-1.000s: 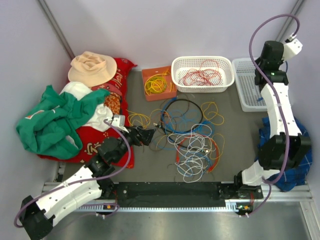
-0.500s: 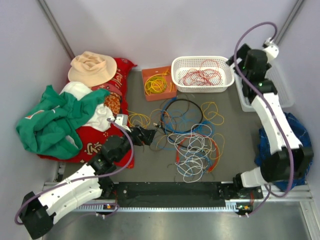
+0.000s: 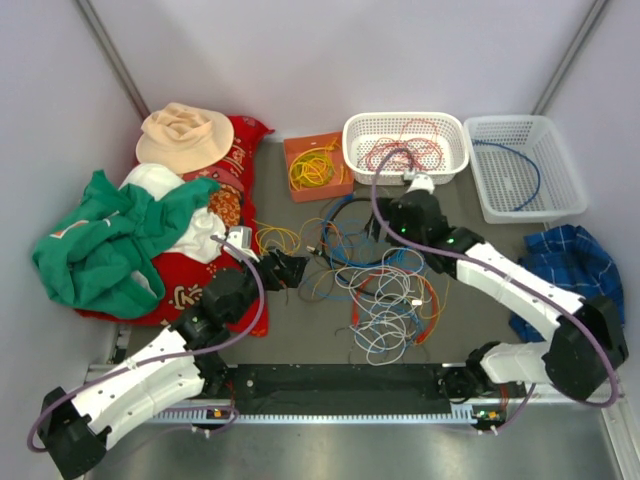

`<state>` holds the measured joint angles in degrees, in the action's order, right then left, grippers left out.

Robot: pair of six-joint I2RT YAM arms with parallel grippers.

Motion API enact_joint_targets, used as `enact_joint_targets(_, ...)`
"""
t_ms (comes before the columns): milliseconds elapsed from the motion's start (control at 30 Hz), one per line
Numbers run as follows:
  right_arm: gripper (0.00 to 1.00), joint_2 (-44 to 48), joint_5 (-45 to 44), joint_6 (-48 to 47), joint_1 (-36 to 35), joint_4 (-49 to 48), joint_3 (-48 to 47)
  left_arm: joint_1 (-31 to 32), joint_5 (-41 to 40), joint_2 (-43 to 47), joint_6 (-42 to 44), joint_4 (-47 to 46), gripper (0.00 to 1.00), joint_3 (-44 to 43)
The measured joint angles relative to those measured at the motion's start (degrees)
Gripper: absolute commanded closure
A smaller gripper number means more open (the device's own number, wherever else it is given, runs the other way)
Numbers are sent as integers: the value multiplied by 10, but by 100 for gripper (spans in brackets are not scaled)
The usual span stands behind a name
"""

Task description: Untangle the cables

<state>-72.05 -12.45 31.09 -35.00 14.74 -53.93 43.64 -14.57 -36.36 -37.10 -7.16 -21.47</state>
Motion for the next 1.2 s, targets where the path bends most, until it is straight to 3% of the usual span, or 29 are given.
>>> enact_joint_targets(300,7,-152,-4,-53,-46,-5,-9,0,-9,-3,-23,32,3,0)
enact_joint_targets(467,11,-268,-56,-85,-46,13,-97,0,-9,1,-32,55,3,-2)
enact_joint_targets(567,21,-309,-71,-93,-46,11,-141,0,-13,14,-33,68,3,-2)
enact_joint_targets(600,29,-316,-73,-95,-46,11,-147,0,-14,19,-33,71,3,-2)
enact_joint_targets(967,76,-368,-73,-89,-42,29,-170,0,-21,32,-33,78,3,-2)
enact_joint_targets(1067,100,-368,-71,-84,-42,28,-167,0,-21,32,-33,78,3,-2)
enact_joint_targets(1200,100,-349,-67,-75,-42,22,-133,0,-21,32,-32,78,4,-2)
